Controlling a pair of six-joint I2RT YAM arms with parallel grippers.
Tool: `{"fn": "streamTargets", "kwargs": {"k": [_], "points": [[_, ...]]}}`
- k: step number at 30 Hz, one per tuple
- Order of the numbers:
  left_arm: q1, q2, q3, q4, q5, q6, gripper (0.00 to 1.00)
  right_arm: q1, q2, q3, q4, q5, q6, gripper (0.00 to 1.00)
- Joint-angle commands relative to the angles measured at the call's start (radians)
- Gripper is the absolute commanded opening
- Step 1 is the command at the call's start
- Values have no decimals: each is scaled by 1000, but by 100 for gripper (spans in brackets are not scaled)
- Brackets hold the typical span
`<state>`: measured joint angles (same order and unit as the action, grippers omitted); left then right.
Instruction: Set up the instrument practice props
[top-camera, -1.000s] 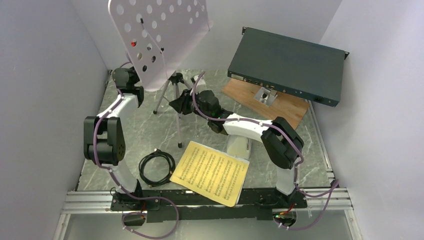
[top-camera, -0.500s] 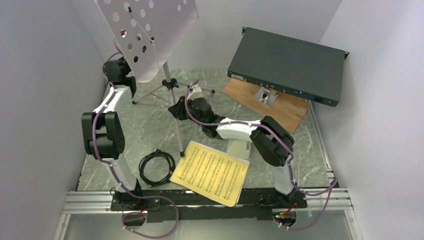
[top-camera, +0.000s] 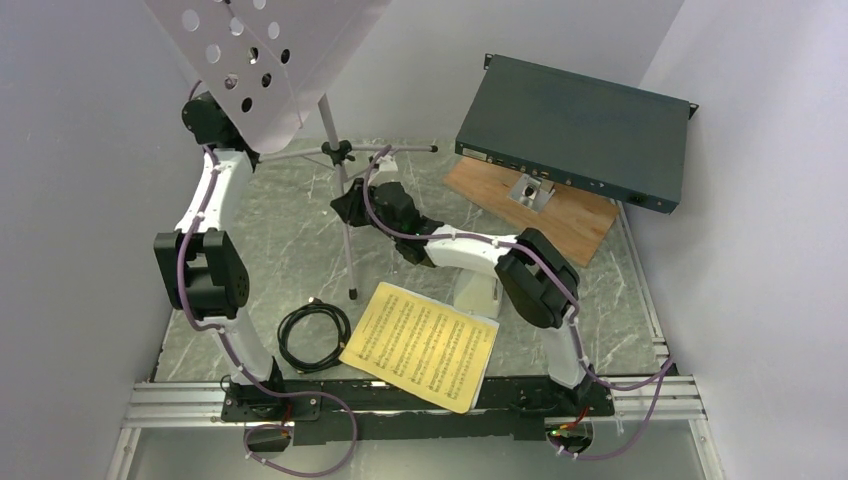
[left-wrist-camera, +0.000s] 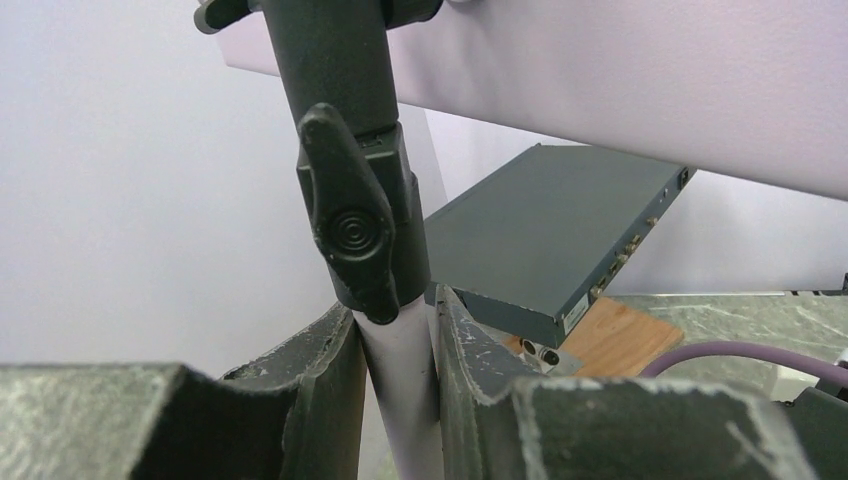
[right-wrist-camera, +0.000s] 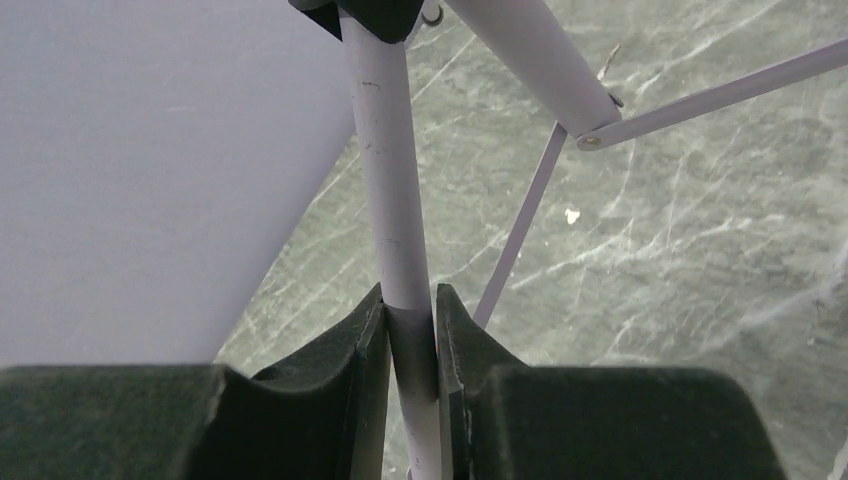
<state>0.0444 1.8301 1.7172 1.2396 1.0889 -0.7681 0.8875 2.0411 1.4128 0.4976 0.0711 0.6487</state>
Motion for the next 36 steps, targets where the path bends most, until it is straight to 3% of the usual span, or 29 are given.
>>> {"fn": "streamTargets", "kwargs": {"k": [1, 6, 21, 26, 31, 36], "points": [[23, -11, 132, 174, -117, 61, 0, 29, 35, 112, -132, 102, 72, 0], [24, 37, 84, 237, -92, 4, 0, 64, 68, 191, -205, 208, 114, 0], [37, 173, 12, 314, 58, -119, 0, 107, 270, 380, -283, 266, 238, 0], [40, 190, 83, 303, 76, -154, 0, 109, 312, 519, -328, 286, 219, 0], [43, 261, 265, 314, 78, -274, 0, 143, 336, 632, -399, 376, 222, 0], [45, 239, 191, 317, 146, -310, 0, 216, 384, 728, -576, 589, 309, 0]]}}
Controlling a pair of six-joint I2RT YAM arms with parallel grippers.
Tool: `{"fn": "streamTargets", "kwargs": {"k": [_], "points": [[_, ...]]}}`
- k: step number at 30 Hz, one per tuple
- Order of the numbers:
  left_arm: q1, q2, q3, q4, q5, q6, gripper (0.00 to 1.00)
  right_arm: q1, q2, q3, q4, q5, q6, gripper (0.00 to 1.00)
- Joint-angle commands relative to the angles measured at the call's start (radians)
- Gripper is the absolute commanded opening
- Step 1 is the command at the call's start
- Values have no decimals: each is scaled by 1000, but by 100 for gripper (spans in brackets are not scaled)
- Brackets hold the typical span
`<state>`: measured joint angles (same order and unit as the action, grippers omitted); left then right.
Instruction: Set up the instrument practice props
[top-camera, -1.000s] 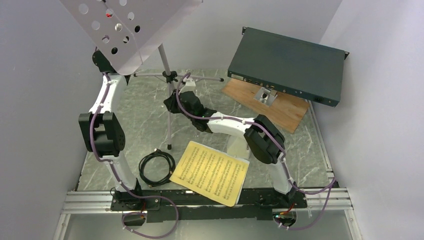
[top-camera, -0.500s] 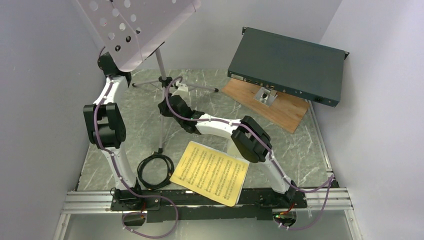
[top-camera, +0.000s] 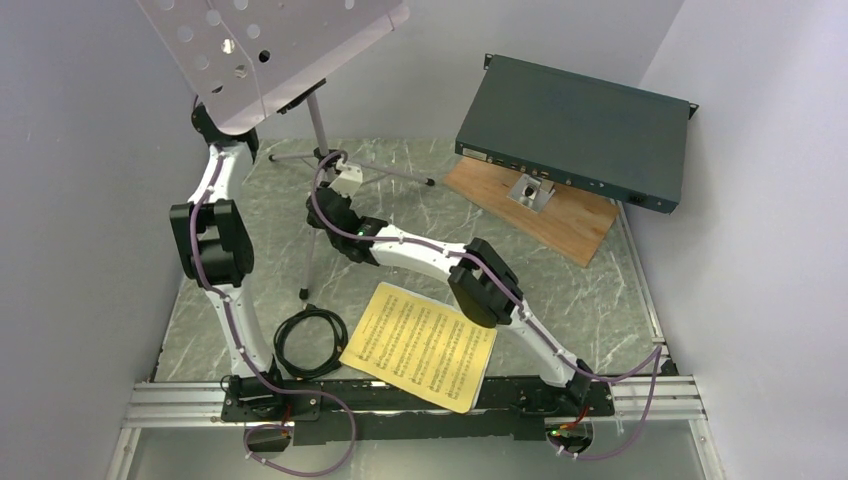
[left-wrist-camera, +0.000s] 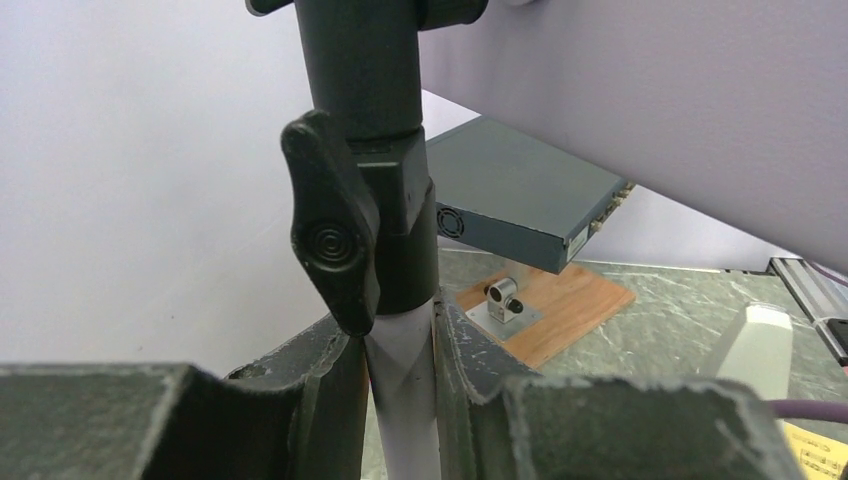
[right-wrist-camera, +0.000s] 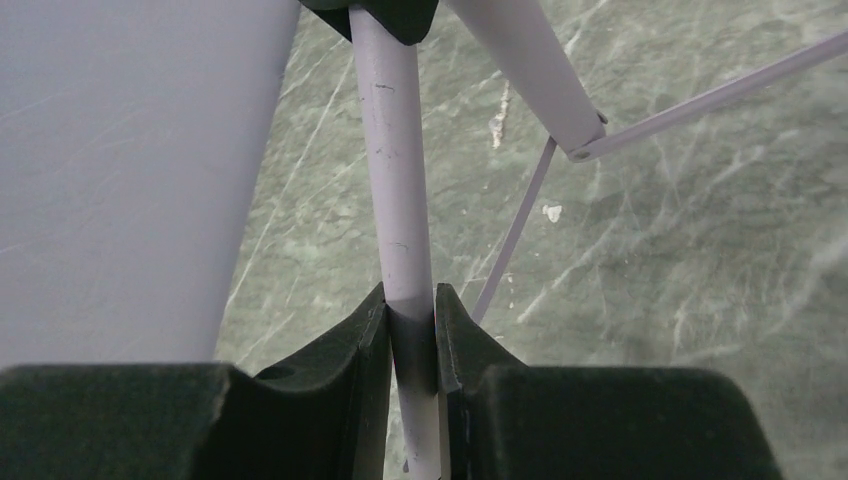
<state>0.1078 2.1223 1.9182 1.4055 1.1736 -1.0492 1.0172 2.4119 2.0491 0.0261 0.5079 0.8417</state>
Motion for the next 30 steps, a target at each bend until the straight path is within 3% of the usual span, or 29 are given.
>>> {"fn": "streamTargets", "kwargs": {"k": [1, 4, 10, 17, 21, 30], "points": [[-19, -76, -61, 151, 70, -17, 0, 95, 17, 90, -113, 161, 123, 0], [-40, -142, -207, 151, 100, 49, 0, 108, -2, 32, -91, 183, 136, 0], [-112, -198, -305, 151, 124, 67, 0, 141, -57, -19, -133, 277, 147, 0], [-208, -194, -286, 151, 182, 12, 0, 168, -134, -143, -147, 385, 139, 0], [-216, -191, -287, 153, 164, -9, 0, 181, -145, -101, -192, 469, 64, 0], [-187, -204, -220, 153, 76, -81, 0, 218, -190, -96, -69, 573, -202, 0]]}}
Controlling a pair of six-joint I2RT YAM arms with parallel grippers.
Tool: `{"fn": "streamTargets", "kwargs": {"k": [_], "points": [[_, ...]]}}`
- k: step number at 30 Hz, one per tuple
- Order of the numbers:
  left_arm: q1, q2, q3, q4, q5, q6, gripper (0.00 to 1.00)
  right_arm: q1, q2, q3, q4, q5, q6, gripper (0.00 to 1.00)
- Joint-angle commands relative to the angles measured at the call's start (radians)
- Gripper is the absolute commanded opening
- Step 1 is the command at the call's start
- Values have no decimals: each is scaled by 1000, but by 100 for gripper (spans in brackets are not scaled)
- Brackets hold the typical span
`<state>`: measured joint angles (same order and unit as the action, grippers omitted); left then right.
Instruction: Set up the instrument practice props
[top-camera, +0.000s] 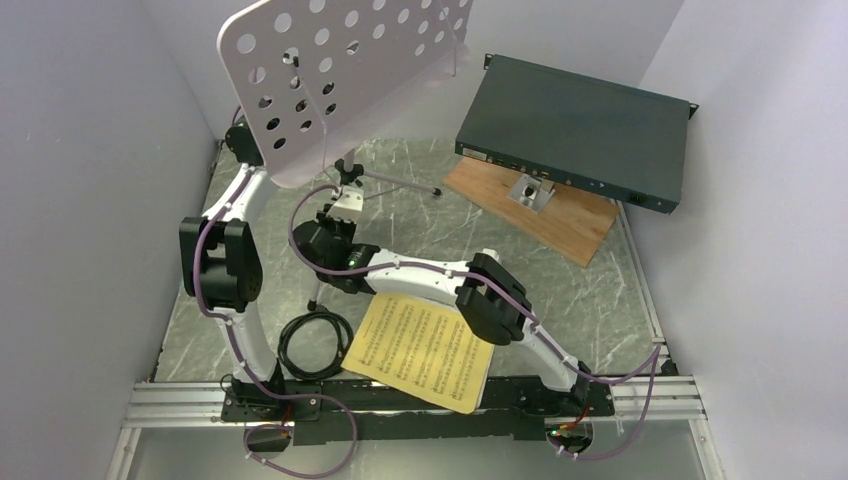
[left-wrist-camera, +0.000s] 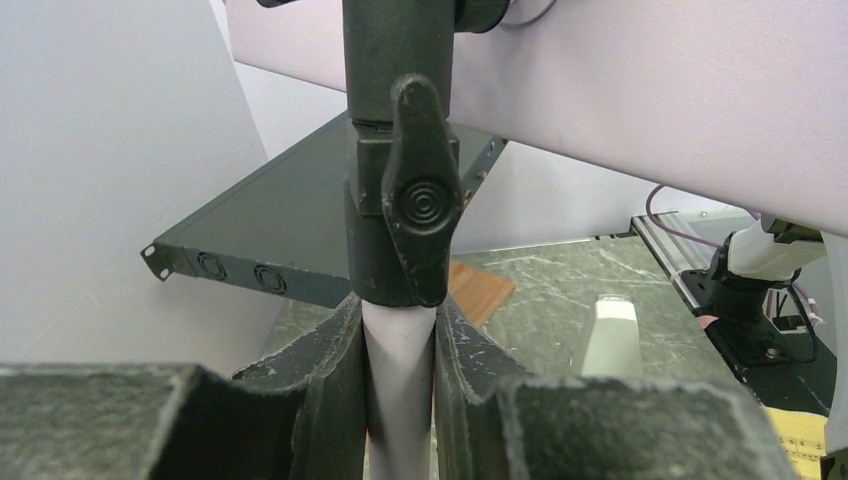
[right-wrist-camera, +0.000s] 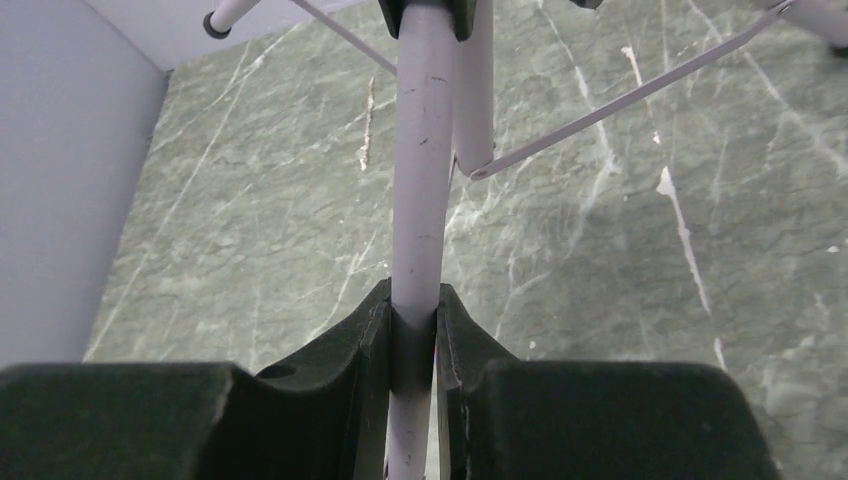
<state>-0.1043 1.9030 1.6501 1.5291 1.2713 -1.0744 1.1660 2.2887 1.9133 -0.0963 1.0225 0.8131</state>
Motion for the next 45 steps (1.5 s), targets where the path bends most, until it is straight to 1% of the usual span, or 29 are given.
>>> {"fn": "streamTargets", "kwargs": {"k": [1, 5, 7, 9, 11, 13, 16, 19, 21, 23, 27, 29, 31, 35, 37, 41, 43, 45], "points": [[31, 21, 56, 30, -23, -63, 0, 77, -63, 48, 81, 79, -219, 0], [45, 37, 70, 29, -24, -87, 0, 106, -39, 94, 172, 139, -373, 0], [47, 35, 72, 30, -12, -93, 0, 117, -25, 115, 184, 146, -402, 0], [51, 35, 73, 29, 4, -104, 0, 115, -10, 126, 171, 128, -389, 0], [67, 33, 61, 29, 13, -115, 0, 102, -14, 89, 211, 73, -378, 0], [95, 30, 25, 29, 10, -128, 0, 85, -42, 12, 281, -12, -380, 0], [141, -7, -80, 29, 22, -83, 0, 63, -67, -69, 333, -134, -370, 0], [163, -26, -149, 29, 16, -51, 0, 36, -64, -103, 315, -242, -313, 0], [168, -20, -155, 29, 20, -48, 0, 24, -64, -122, 314, -290, -319, 0], [173, -14, -154, 29, 18, -45, 0, 16, -70, -145, 334, -297, -362, 0], [179, 7, -106, 29, -5, -61, 0, -29, -128, -192, 366, -385, -424, 0], [181, 22, -70, 28, -19, -75, 0, -53, -151, -198, 367, -452, -428, 0], [181, 39, -34, 28, -32, -91, 0, -60, -158, -189, 361, -484, -429, 0], [186, 66, -13, 28, -23, -97, 0, -59, -115, -128, 350, -589, -455, 0], [193, 66, -34, 28, -15, -99, 0, -55, -95, -128, 368, -622, -428, 0], [204, 51, -98, 28, 36, -86, 0, -50, -42, -108, 383, -631, -386, 0], [215, 38, -149, 28, 38, -91, 0, -48, -11, -88, 376, -625, -386, 0], [226, 23, -197, 28, 30, -100, 0, -46, -4, -109, 387, -615, -370, 0]]}}
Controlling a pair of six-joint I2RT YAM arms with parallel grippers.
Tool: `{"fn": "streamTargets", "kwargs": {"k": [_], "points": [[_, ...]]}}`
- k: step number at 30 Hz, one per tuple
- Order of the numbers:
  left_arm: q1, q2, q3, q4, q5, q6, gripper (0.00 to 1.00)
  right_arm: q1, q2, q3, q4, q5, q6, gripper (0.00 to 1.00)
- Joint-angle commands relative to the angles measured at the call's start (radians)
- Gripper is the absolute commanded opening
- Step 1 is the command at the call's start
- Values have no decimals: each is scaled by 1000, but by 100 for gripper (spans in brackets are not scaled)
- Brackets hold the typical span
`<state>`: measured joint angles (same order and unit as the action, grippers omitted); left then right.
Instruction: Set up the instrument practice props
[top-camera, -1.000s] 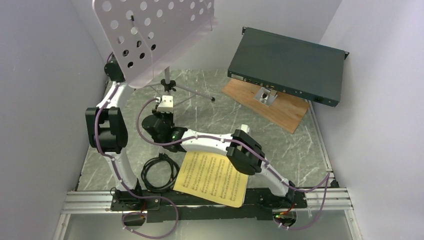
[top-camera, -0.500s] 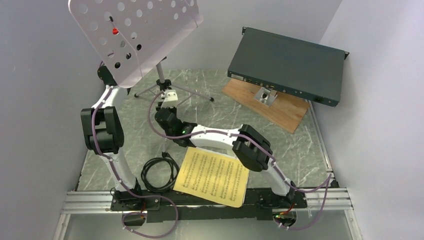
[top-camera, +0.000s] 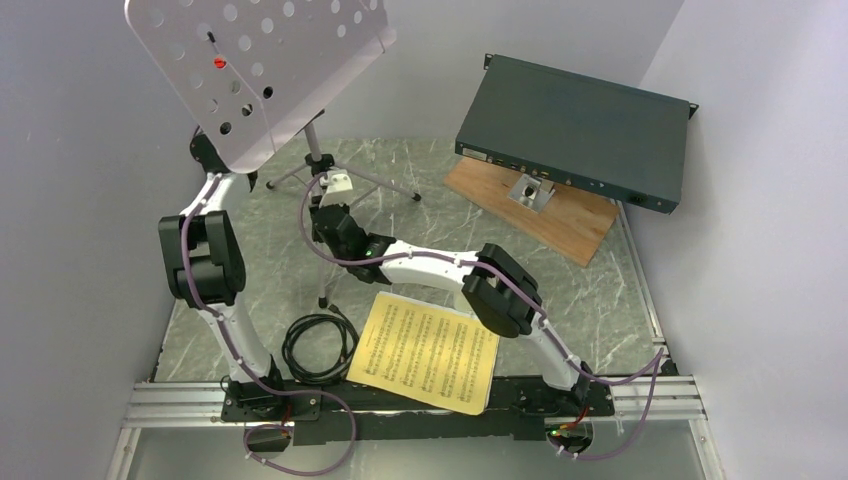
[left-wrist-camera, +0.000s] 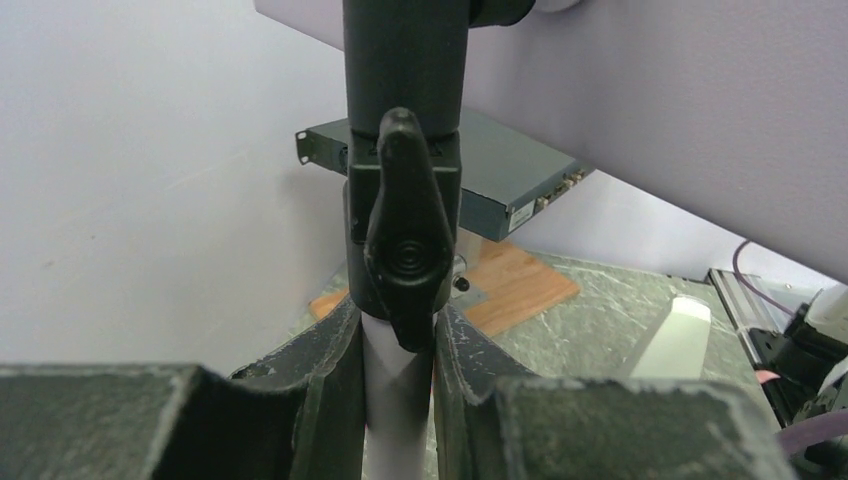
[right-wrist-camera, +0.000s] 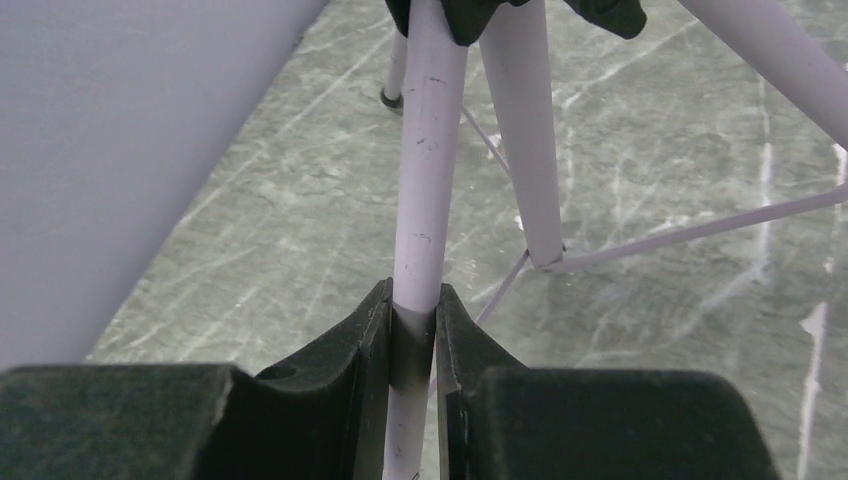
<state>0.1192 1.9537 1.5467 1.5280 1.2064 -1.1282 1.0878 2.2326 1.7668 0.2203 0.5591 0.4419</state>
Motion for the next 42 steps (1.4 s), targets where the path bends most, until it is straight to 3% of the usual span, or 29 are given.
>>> {"fn": "streamTargets", "kwargs": {"k": [1, 5, 11, 14, 17, 20, 22, 25, 28, 31, 36, 42], "points": [[6, -38, -123, 28, 87, -45, 1, 33, 48, 16, 83, -146, 8, 0], [18, -94, -240, 24, 46, -38, 24, 34, 26, -79, 118, -138, 53, 0], [36, -212, -424, -24, -58, 28, 72, 26, -1, -165, 144, -169, 119, 0], [43, -341, -519, -254, -100, 215, 86, 19, -20, -199, 157, -178, 136, 0], [48, -519, -583, -688, -277, 516, 96, 10, -32, -220, 163, -185, 155, 0], [46, -674, -629, -1046, -483, 658, 99, 0, -36, -232, 165, -196, 174, 0], [46, -762, -660, -1179, -588, 694, 99, -3, -37, -237, 166, -203, 181, 0], [22, -876, -711, -1325, -774, 763, 93, 2, -44, -257, 201, -229, 167, 0], [9, -901, -708, -1450, -810, 798, 89, 4, -51, -265, 193, -227, 180, 0], [3, -875, -723, -1403, -650, 826, 79, -1, -67, -290, 207, -225, 169, 0], [-17, -833, -777, -1268, -535, 817, 77, -14, -90, -328, 245, -260, 124, 0], [-50, -720, -792, -1184, -536, 762, 59, -5, -99, -342, 261, -349, 16, 0]]}}
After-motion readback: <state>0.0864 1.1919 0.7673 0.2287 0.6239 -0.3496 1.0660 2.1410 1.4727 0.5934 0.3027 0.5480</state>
